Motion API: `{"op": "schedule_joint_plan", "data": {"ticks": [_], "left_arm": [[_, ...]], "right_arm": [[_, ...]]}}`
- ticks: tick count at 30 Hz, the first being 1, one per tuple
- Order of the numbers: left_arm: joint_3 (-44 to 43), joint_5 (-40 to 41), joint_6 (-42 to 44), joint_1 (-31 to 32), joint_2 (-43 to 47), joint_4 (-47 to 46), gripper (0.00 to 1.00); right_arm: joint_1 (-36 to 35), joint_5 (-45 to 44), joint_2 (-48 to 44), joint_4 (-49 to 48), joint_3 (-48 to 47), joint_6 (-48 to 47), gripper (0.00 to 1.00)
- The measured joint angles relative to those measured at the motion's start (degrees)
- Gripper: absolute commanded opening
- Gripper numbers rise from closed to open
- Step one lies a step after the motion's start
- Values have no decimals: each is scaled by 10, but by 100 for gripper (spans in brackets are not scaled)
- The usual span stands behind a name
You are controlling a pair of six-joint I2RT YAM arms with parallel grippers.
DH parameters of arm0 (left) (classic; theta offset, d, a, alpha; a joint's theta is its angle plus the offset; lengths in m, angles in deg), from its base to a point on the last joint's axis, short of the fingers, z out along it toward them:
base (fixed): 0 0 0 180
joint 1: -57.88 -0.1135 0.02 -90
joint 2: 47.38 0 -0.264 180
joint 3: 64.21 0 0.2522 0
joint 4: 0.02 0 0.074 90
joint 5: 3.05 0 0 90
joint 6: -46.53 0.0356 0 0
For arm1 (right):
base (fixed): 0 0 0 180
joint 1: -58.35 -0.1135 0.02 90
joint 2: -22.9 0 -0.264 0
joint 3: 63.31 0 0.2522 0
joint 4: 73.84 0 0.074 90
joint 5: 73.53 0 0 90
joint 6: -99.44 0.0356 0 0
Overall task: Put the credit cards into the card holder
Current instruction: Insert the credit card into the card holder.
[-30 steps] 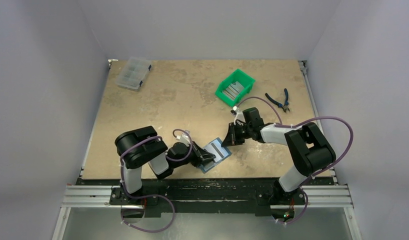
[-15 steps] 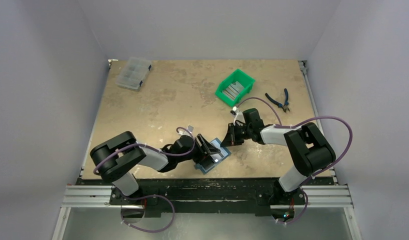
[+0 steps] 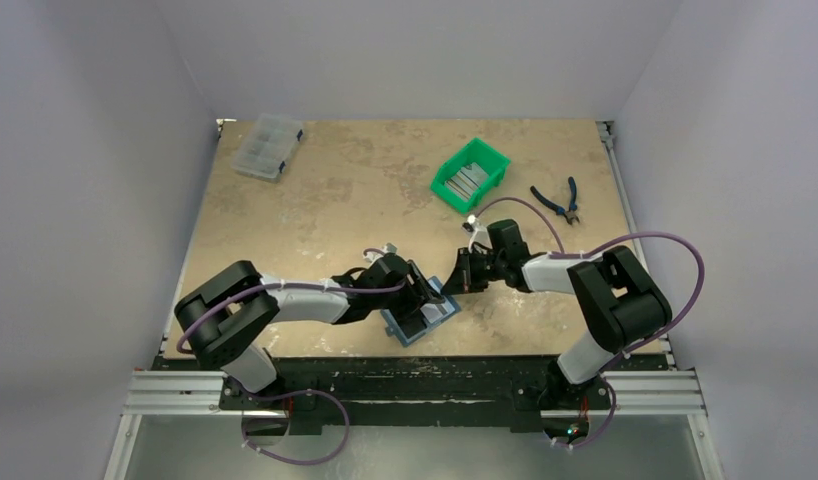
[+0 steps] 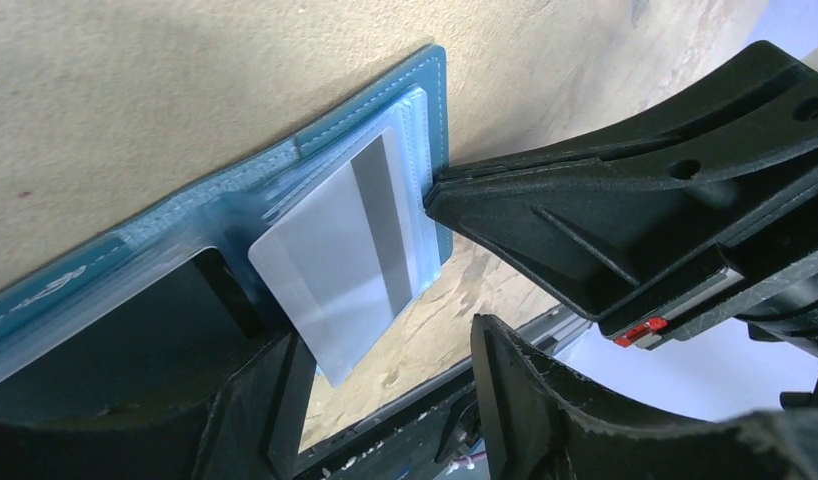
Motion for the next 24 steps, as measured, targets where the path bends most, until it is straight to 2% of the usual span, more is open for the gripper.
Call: {"op": "schedule_joint_plan", "data": {"ticks": [7, 11, 13, 17, 21, 24], "left_arm": [[-42, 45, -16, 22, -14, 56, 69], [-43, 54, -26, 26, -9, 57, 78], [-43, 53, -28, 26, -4, 62, 90], [-45, 54, -26, 24, 24, 116, 94], [-75, 55, -12, 23, 33, 191, 93], [-79, 54, -11, 22, 42, 210, 92]], "right_arm": [[7, 5, -2, -65, 29, 34, 0], [7, 10, -2, -83, 37, 48, 0], [7, 13, -3, -80, 37, 49, 0], [1, 19, -13, -52, 37, 47, 0], [-5, 26, -17, -30, 37, 40, 0], [-5, 27, -17, -19, 37, 37, 0]]}}
